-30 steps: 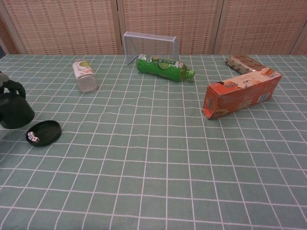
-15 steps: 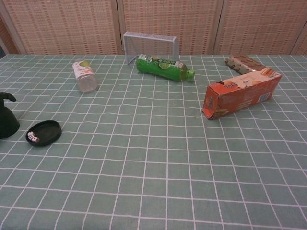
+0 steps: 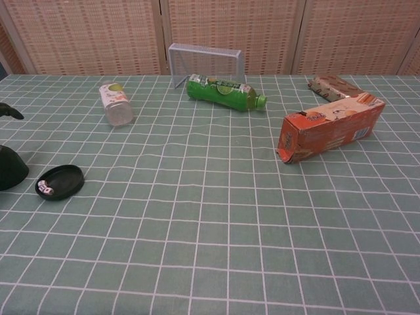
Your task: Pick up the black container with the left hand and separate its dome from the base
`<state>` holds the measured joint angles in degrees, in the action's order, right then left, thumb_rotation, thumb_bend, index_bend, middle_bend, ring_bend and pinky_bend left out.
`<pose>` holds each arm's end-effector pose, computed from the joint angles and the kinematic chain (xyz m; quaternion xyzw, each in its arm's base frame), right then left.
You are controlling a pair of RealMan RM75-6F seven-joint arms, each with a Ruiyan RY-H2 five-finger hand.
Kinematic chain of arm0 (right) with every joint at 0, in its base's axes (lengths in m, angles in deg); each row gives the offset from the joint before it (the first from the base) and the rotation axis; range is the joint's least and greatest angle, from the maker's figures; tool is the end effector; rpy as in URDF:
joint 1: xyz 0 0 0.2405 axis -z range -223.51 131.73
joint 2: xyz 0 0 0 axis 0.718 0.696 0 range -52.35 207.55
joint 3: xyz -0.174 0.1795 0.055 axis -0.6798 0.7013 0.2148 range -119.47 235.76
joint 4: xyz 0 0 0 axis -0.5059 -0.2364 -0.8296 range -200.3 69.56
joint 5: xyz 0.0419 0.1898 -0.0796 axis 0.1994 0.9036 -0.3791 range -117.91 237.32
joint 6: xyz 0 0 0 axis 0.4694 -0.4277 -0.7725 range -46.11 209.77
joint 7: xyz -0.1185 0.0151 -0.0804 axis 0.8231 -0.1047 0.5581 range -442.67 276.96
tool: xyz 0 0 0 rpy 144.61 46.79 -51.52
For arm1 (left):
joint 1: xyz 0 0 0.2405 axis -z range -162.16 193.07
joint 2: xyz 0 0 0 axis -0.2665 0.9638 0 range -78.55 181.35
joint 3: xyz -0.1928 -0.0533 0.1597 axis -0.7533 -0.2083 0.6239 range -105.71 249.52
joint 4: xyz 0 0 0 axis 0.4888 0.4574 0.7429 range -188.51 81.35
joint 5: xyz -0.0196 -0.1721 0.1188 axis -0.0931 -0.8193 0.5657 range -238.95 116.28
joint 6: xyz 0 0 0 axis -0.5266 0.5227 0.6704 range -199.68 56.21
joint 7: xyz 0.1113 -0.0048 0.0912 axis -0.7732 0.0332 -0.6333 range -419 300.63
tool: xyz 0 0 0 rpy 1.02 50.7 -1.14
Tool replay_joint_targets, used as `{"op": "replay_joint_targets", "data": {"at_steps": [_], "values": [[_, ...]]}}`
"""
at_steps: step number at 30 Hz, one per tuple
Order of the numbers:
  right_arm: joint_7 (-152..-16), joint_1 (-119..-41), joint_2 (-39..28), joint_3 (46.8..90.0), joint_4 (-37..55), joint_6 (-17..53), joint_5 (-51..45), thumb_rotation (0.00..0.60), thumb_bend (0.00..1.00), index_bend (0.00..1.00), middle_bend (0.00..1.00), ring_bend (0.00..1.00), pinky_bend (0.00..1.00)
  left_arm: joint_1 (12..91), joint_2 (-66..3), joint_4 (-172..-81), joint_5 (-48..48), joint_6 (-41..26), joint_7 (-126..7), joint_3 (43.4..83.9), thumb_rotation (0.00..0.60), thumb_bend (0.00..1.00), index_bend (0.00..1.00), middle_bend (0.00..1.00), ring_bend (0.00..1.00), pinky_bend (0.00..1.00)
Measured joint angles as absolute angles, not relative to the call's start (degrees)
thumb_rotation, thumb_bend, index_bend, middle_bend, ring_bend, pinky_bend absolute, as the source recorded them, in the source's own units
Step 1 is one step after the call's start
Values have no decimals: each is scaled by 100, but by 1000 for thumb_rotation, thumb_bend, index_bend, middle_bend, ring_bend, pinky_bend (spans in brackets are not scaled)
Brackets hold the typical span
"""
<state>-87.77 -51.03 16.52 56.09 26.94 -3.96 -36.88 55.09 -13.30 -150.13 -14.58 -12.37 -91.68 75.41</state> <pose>-0.2972 -0.1619 0.1553 0.6553 -0.3801 0.4045 0.5123 -0.2658 0.3139 0.1043 -0.7306 -0.3601 -0.1456 0.5616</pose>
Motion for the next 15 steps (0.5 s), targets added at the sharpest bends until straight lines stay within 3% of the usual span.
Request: {"op": "replay_joint_targets", "data": {"at_steps": [6, 10, 15], "values": [[-8576, -5126, 1601, 5552, 2692, -265, -3724, 600, 173, 0, 0, 0, 0, 4555, -1238, -15131, 738, 286, -6887, 7594, 600, 436, 0, 0, 0, 31], [-8436, -5127, 1582, 5521, 2731, -200, -3708, 600, 173, 0, 0, 0, 0, 3473, -1454, -14680, 2238, 1860, -5820, 7810, 600, 436, 0, 0, 0, 12], [-8313, -5109, 1586, 5485, 2799, -171, -3708, 600, 173, 0, 0, 0, 0, 2469, -1749, -13831, 2766, 2948, -5606, 7914, 600, 438, 0, 0, 0, 4]]}}
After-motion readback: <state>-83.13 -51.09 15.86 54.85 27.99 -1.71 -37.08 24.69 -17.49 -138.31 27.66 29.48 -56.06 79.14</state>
